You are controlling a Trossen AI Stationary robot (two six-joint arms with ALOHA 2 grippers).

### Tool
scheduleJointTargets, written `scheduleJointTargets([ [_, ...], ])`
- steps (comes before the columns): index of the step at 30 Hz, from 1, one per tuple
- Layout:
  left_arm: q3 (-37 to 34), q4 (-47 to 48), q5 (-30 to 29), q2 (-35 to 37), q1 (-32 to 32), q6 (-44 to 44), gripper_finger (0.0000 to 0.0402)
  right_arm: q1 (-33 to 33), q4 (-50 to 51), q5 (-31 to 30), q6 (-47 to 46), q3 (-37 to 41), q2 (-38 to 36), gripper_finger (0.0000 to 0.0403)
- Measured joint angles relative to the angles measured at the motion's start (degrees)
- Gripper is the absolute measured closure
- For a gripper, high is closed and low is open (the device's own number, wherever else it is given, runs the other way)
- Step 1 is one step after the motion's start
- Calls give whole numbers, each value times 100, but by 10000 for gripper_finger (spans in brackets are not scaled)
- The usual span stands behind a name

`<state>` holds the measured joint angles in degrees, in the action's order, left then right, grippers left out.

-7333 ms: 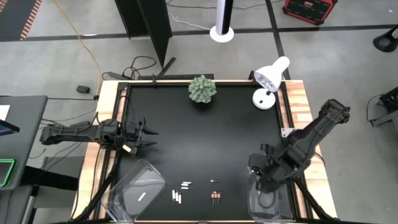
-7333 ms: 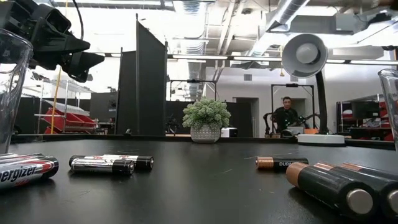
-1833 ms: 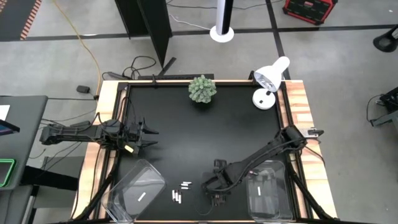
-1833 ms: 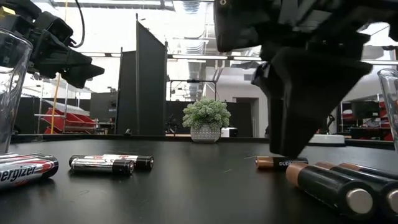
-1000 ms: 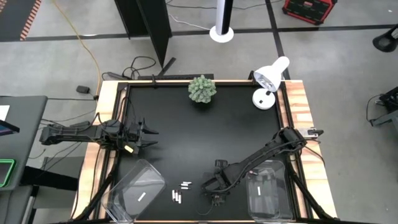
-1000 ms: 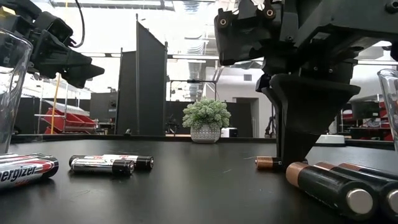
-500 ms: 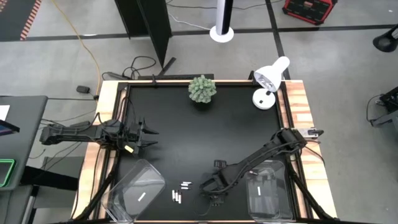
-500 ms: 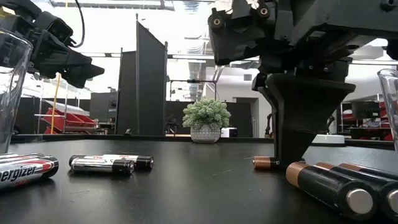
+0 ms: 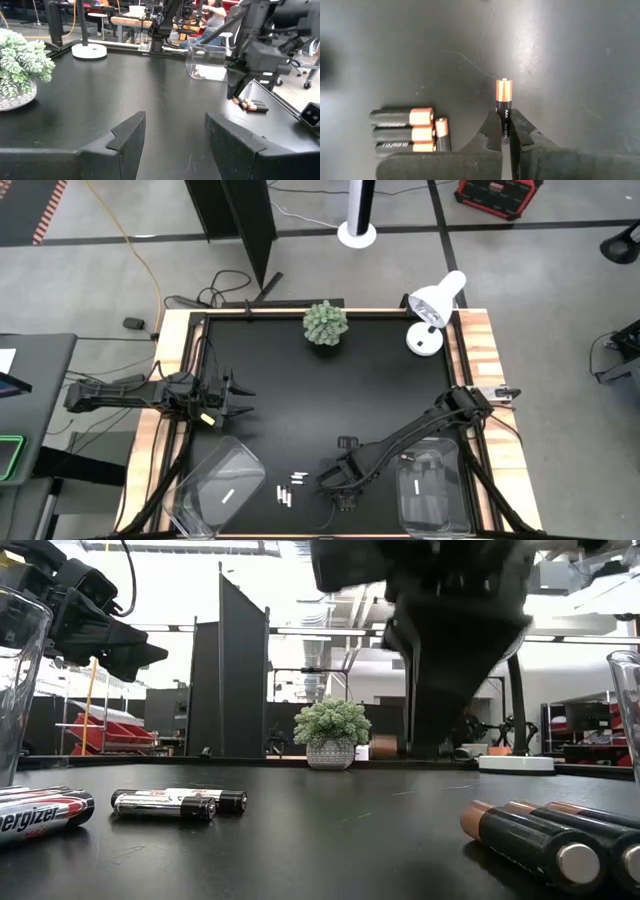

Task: Sort batteries
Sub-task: Put the black battery into the right transparent bin

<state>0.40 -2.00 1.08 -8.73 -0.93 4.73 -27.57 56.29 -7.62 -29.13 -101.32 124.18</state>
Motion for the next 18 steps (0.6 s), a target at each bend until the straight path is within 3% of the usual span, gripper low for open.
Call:
scheduleJointTargets([
  [18,0,0,0,0,0,0,201,31,804,-23,1510,-2113,-26,394],
])
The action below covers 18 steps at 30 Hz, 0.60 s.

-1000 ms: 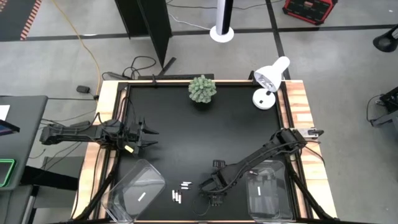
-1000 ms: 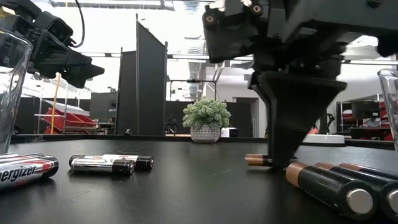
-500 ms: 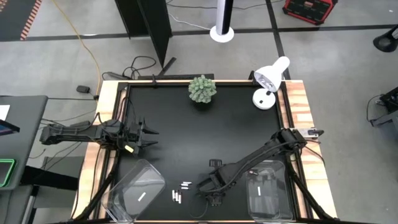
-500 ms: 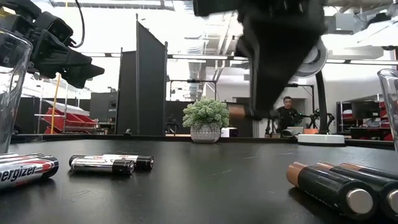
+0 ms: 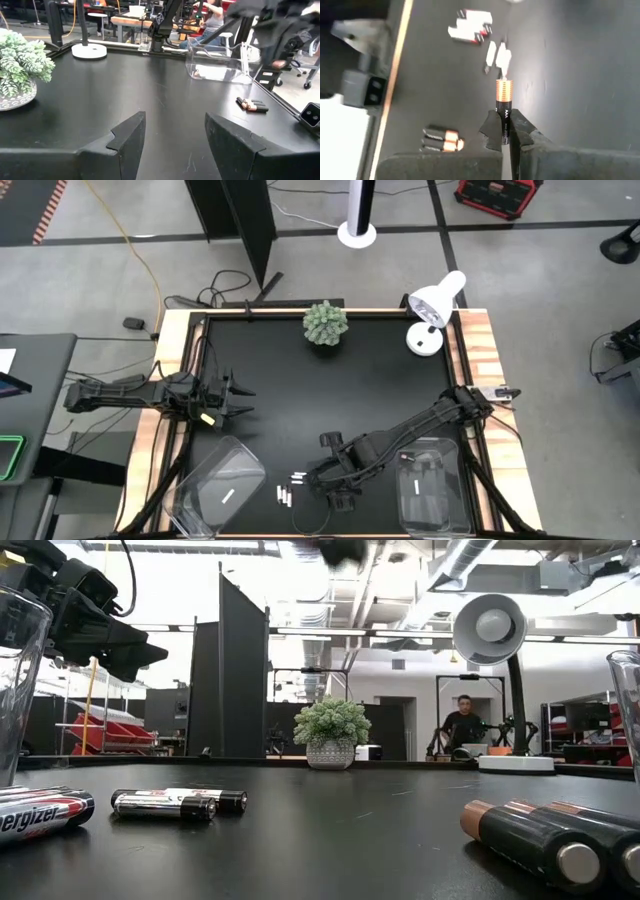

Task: Sort batteries
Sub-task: Put the black battery into the right transparent bin

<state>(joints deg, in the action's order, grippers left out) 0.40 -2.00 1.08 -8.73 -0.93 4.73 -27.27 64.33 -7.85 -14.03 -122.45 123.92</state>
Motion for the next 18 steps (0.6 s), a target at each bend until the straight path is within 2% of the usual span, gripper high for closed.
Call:
scheduleJointTargets([
  [6,0,0,0,-1,0,0,201,-69,-4,-1,433,-668,-11,395],
  [11,0,0,0,1,0,0,201,-96,115,-8,443,-792,-11,395],
  [18,0,-1,0,0,0,3,201,-70,388,-16,-196,-792,-11,395],
])
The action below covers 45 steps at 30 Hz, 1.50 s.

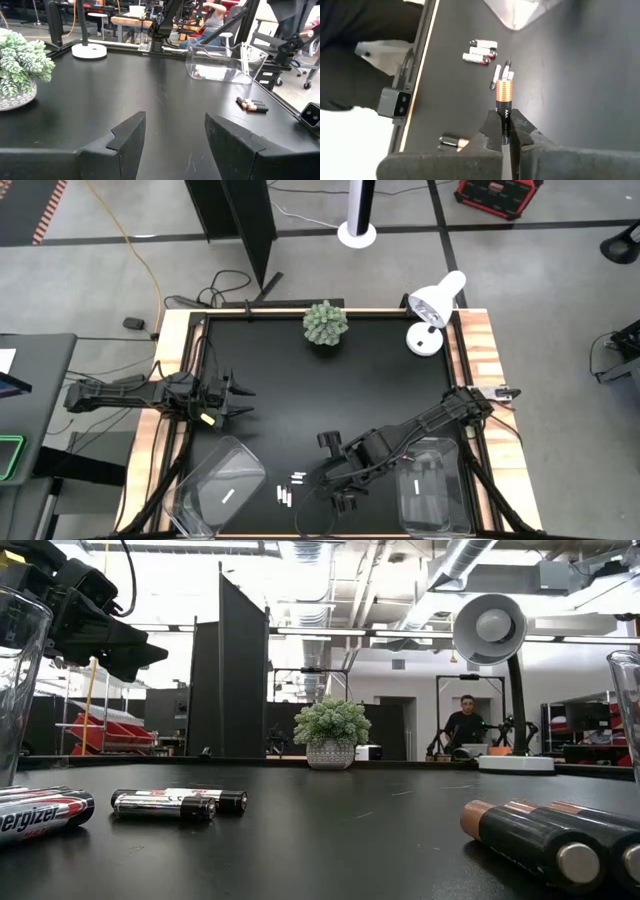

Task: Sort batteries
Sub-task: Put the black battery into the right transparent bin

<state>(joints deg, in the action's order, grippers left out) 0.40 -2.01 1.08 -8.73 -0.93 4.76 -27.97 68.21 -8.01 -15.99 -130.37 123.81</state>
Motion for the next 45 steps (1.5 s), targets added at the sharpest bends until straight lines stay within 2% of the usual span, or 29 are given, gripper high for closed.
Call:
scheduleJointTargets([
  [6,0,1,0,1,0,19,201,-49,654,-7,-903,51,0,395],
  [15,0,1,0,0,0,19,201,-552,2102,-462,-2657,81,0,395],
  [30,0,1,0,0,0,-29,201,-1798,2179,-887,-5586,82,-55,395],
  [36,0,1,0,0,2,-130,201,-2091,2179,-1377,-5895,220,-71,395],
  [40,0,1,1,0,1,-132,201,-2090,2183,-1746,-5892,521,-333,395],
  [45,0,1,2,0,0,-105,201,-1951,2174,-1781,-5563,1022,-752,395],
])
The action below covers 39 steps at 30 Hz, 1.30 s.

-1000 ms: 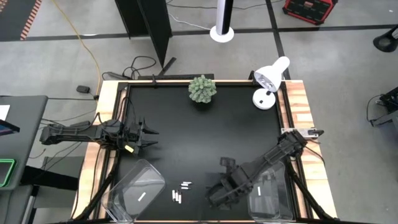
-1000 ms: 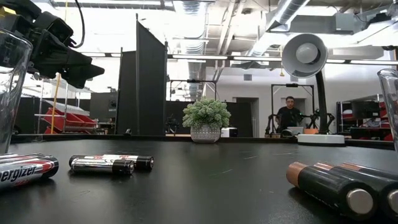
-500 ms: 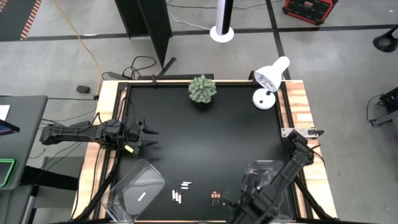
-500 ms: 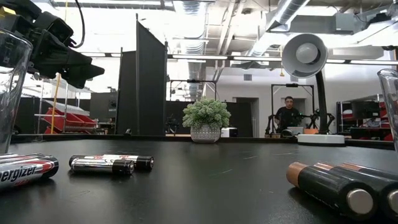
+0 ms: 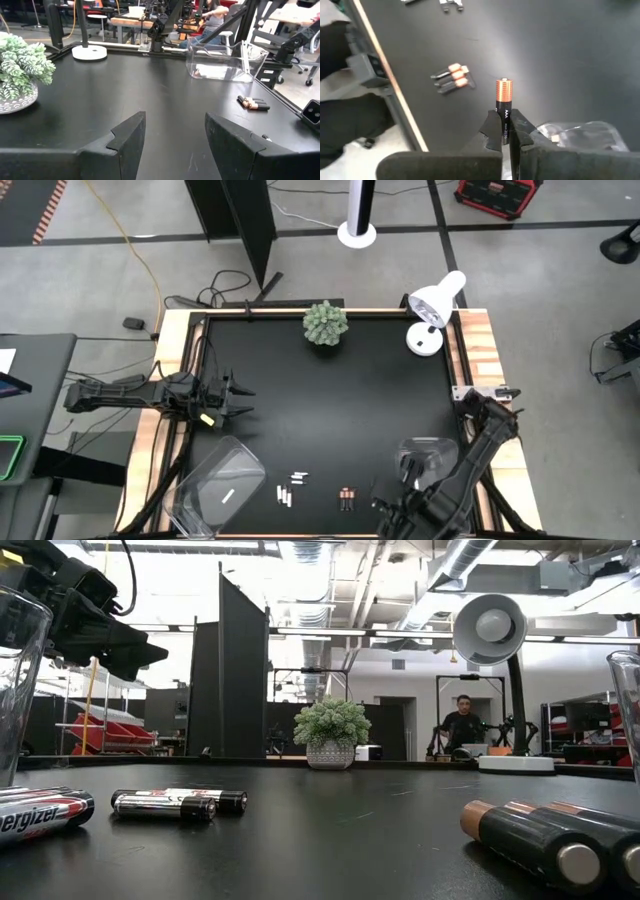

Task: Sort batteries
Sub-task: Put the black battery into the right transparent bin

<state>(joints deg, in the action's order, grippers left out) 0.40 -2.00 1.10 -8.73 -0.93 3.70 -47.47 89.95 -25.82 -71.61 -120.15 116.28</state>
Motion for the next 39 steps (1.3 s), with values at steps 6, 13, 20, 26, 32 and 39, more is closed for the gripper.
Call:
scheduleJointTargets([
  [6,0,0,0,0,0,7,201,36,11,3,-124,1146,-944,395],
  [13,0,0,0,2,0,47,201,-180,-136,275,-824,2677,-1994,395],
  [20,0,0,0,2,0,61,201,-228,-758,1142,-965,4098,-2542,395],
  [26,0,0,-12,0,0,96,201,-7,-1677,1647,-344,4986,-2651,395],
  [32,0,-2,-22,0,0,256,201,290,-2121,1699,161,5617,-2655,395],
  [39,0,-2,-31,1,0,397,201,588,-3022,1708,711,6203,-2655,395],
])
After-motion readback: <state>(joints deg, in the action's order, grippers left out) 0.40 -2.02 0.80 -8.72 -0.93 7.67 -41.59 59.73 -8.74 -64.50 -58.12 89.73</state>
